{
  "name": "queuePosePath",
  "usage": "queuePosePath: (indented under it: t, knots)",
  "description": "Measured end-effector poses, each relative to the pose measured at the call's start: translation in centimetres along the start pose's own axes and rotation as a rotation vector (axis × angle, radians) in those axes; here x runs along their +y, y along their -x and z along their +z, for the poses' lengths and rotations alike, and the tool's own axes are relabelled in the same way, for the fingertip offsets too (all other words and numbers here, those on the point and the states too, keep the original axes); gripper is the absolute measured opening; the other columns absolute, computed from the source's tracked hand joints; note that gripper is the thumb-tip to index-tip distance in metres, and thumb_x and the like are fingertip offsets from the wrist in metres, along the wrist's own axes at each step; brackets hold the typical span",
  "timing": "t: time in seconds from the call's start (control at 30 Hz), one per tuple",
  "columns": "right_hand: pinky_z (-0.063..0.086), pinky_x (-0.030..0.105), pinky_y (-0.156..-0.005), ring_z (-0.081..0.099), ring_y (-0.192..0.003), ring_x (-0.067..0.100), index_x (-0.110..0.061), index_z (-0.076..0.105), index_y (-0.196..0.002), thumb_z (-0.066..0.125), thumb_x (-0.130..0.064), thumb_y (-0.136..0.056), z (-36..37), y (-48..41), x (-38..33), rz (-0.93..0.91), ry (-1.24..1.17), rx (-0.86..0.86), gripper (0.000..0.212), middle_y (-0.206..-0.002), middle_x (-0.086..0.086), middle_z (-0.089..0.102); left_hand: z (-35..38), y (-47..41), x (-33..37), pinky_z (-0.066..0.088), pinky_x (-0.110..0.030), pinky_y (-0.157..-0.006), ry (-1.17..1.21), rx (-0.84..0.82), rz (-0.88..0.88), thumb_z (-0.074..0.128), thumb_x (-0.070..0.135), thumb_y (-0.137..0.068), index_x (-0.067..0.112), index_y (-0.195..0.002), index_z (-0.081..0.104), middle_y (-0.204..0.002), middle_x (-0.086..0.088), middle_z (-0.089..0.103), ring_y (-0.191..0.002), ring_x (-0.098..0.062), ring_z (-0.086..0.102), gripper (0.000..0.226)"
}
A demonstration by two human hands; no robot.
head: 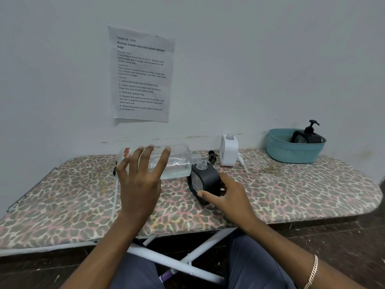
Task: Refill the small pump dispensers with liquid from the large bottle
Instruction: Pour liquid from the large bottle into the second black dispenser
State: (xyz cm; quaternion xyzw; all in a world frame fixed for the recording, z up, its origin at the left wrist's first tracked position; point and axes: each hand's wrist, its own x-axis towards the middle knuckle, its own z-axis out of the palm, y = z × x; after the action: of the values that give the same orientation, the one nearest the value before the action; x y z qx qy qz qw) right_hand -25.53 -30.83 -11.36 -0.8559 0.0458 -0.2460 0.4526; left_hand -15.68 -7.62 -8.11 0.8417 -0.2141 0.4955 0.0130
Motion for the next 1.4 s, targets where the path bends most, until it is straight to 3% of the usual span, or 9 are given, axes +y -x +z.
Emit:
queuePosePath:
  t: [0.43,0.73,1.13,1.4]
  knots:
    - [0.049,0.012,-0.087,0.065,-0.103,-0.008,-0.030,0.068,-0.122,0.085,-0.048,-0.081,-0.03,-0.02,0.00,-0.006,0.004,-0.006,0.048,-0.107,-0.024,0.073,-0.09,0.01,0.02,0.032,-0.057,-0.109,-0.002,0.004,0.004,0.069,-0.011,-0.071,0.026,-0.153,0.054,-0.144,-0.016,0.058,-0.134,-0.039,0.054,0.092]
    - [0.055,0.026,-0.091,0.066,-0.102,-0.003,-0.030,0.068,-0.120,0.085,-0.051,-0.080,0.02,-0.01,0.11,0.002,0.005,-0.002,0.048,-0.107,-0.022,0.074,0.04,0.02,-0.02,0.032,-0.057,-0.109,-0.002,-0.002,0.003,0.071,-0.011,-0.070,0.027,-0.153,0.053,-0.145,-0.015,0.057,-0.135,-0.039,0.053,0.093]
    - [0.052,0.018,-0.091,0.065,-0.104,-0.007,-0.030,0.067,-0.124,0.086,-0.050,-0.081,-0.07,0.02,-0.09,0.000,0.003,-0.007,0.051,-0.109,-0.023,0.073,-0.01,0.02,0.04,0.032,-0.057,-0.110,0.007,0.007,0.002,0.072,-0.012,-0.069,0.026,-0.153,0.054,-0.145,-0.016,0.058,-0.135,-0.039,0.053,0.093]
    - [0.053,0.021,-0.091,0.066,-0.104,-0.005,-0.031,0.067,-0.124,0.085,-0.050,-0.081,-0.11,0.05,-0.16,0.001,0.001,-0.012,0.050,-0.110,-0.023,0.073,-0.13,-0.05,0.13,0.032,-0.058,-0.110,0.005,0.017,-0.001,0.068,-0.014,-0.069,0.026,-0.152,0.055,-0.144,-0.016,0.059,-0.134,-0.040,0.053,0.093]
